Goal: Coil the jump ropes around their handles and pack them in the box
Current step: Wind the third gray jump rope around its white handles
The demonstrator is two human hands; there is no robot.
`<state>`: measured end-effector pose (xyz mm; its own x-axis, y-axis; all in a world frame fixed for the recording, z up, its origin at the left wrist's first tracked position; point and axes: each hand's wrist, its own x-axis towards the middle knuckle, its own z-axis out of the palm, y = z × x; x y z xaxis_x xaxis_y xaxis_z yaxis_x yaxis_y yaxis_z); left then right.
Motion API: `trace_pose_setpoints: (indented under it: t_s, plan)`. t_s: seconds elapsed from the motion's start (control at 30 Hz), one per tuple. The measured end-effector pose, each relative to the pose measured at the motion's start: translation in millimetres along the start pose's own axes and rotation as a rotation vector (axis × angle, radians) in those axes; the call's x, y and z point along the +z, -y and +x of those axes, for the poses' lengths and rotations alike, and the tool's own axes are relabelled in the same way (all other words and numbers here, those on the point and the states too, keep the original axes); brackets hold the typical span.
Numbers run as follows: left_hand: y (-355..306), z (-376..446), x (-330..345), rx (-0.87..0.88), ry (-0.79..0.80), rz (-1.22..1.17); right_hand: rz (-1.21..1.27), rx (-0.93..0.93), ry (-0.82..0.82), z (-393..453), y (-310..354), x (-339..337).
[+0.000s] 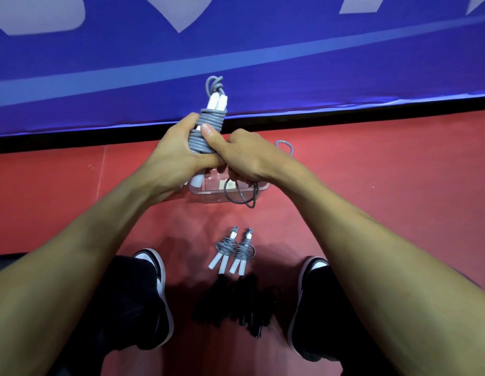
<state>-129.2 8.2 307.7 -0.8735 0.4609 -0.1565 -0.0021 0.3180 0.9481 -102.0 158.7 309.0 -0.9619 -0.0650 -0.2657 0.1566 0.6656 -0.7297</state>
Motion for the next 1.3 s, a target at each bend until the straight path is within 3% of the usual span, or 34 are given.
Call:
trace_pose_setpoints:
  t_s: [0.13,0.2,0.33,0.73,0.97,1.1,1.3]
  plan:
    - [-11.3,-2.0,0.1,-0.102,0.058,-0.370,-0.015,0.048,-0.046,0.0,-3.5,-6.0]
    - [-10.5,-1.7,-0.6,-0.107,0.068,-0.386,-0.003,0.065,-0.052,-1.6,-4.9,-7.6]
    - [-4.7,-0.7,-1.0,-0.052,0.109,-0.324,-0.019,0.065,-0.066,-1.5,-5.9,-9.9]
    - [-8.2,-4.2,-3.8,0.007,0.002,-0.119,-0.039,0.062,-0.046,-1.8,-4.7,-7.0]
    - [-2.9,-4.1,-3.5,0.077,0.017,0.195,-0.017,0.032,-0.028,1.9,-7.2,-9.0]
    - [-3.1,-4.6,-3.1,-0.008,0.069,-0.090,0.019,0.026,-0.088,3.8,-12.3,-16.5]
    - [-6.3,-4.8,-2.4,0.000,0.078,-0.230,0.132,-0.010,-0.102,5.3,-13.3,-14.6]
